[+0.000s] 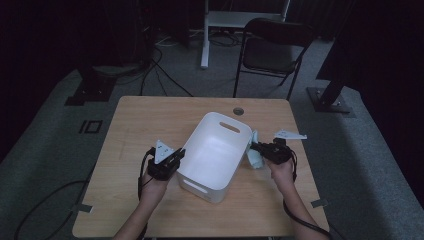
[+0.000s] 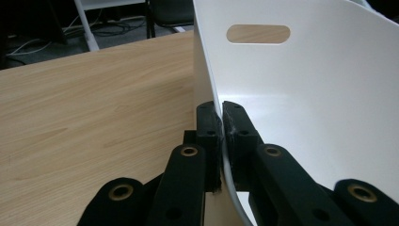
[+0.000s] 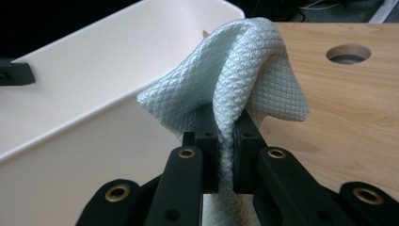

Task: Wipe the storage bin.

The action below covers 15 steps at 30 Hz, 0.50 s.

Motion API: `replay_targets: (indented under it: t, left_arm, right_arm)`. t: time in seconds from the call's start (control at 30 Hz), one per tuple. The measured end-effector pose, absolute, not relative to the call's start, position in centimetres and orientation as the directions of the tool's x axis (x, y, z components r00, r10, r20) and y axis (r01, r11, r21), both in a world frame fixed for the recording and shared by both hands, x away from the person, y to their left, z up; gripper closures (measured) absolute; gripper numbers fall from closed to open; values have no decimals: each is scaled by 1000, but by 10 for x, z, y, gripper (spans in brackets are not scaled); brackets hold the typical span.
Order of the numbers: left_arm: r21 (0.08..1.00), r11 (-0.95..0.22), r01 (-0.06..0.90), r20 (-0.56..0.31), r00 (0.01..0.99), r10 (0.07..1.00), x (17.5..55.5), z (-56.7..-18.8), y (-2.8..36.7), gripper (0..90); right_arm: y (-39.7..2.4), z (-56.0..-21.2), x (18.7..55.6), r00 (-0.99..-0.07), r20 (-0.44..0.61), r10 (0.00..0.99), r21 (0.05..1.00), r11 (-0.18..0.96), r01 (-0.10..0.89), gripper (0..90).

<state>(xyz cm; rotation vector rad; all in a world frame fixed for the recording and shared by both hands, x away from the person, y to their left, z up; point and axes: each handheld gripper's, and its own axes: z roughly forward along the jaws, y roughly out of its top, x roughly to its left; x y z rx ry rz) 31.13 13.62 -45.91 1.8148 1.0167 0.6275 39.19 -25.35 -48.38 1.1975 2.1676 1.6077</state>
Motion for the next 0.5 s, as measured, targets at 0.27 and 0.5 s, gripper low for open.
replay_targets:
  t: [0.27, 0.5]
  left_arm:
    - [898, -236, 371, 2, 532, 847, 312, -459, 136, 867]
    - [897, -236, 375, 2, 529, 848, 312, -458, 136, 866]
  right_arm:
    - [-252, -504, 397, -636, 313, 705, 837, 111, 535, 841]
    - [-250, -527, 403, -611, 332, 719, 799, 131, 587, 840]
